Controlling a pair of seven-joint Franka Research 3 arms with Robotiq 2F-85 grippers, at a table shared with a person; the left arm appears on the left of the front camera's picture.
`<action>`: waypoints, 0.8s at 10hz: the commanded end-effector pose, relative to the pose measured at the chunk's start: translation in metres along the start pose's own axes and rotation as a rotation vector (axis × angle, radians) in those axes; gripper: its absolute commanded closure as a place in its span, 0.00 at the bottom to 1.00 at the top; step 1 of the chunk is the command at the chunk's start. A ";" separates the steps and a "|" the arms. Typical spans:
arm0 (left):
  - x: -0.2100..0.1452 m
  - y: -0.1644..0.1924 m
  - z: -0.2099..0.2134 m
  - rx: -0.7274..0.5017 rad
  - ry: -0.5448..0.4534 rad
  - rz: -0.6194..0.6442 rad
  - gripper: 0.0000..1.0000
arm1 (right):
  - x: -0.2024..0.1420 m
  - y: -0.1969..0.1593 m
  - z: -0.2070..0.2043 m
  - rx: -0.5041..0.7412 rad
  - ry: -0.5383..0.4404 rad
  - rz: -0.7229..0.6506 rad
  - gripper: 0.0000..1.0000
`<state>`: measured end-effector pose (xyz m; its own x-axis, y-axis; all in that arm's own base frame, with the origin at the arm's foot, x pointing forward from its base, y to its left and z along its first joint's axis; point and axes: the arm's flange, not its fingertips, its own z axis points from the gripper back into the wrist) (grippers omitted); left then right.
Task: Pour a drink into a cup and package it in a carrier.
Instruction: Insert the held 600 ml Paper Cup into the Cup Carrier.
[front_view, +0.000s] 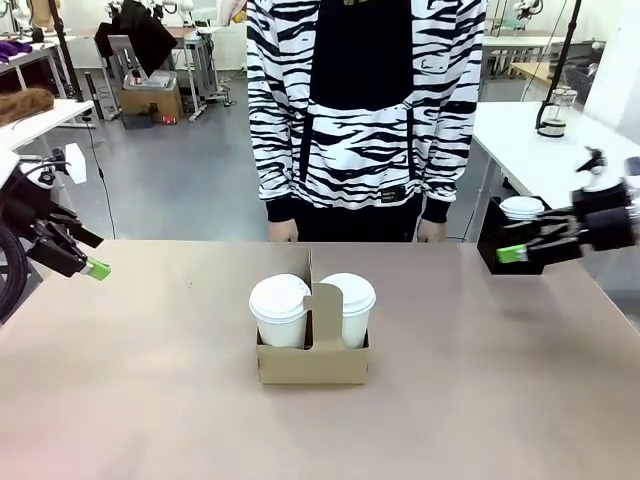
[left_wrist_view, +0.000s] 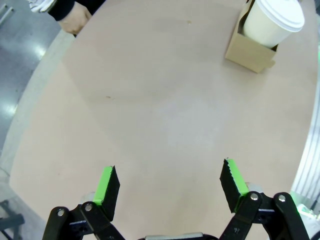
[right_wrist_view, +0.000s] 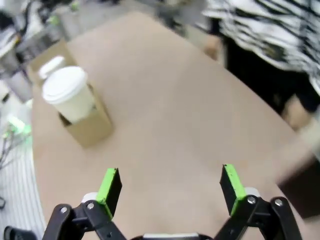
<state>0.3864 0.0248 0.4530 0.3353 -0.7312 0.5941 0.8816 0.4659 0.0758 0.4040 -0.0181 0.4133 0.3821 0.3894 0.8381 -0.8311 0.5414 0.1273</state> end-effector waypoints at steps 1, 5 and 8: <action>-0.001 0.001 -0.001 -0.010 -0.023 -0.004 0.00 | 0.002 0.033 0.051 -0.122 0.119 -0.124 0.00; -0.001 0.001 -0.001 -0.010 -0.023 -0.004 0.00 | -0.017 0.032 0.072 -0.194 0.158 -0.181 0.00; -0.001 0.001 -0.001 -0.010 -0.023 -0.004 0.00 | -0.006 0.009 0.076 -0.202 0.161 -0.160 0.00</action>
<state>0.3865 0.0248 0.4527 0.3361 -0.7315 0.5933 0.8816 0.4660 0.0752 0.3657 -0.0735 0.4435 0.5830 0.3878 0.7139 -0.6622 0.7360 0.1410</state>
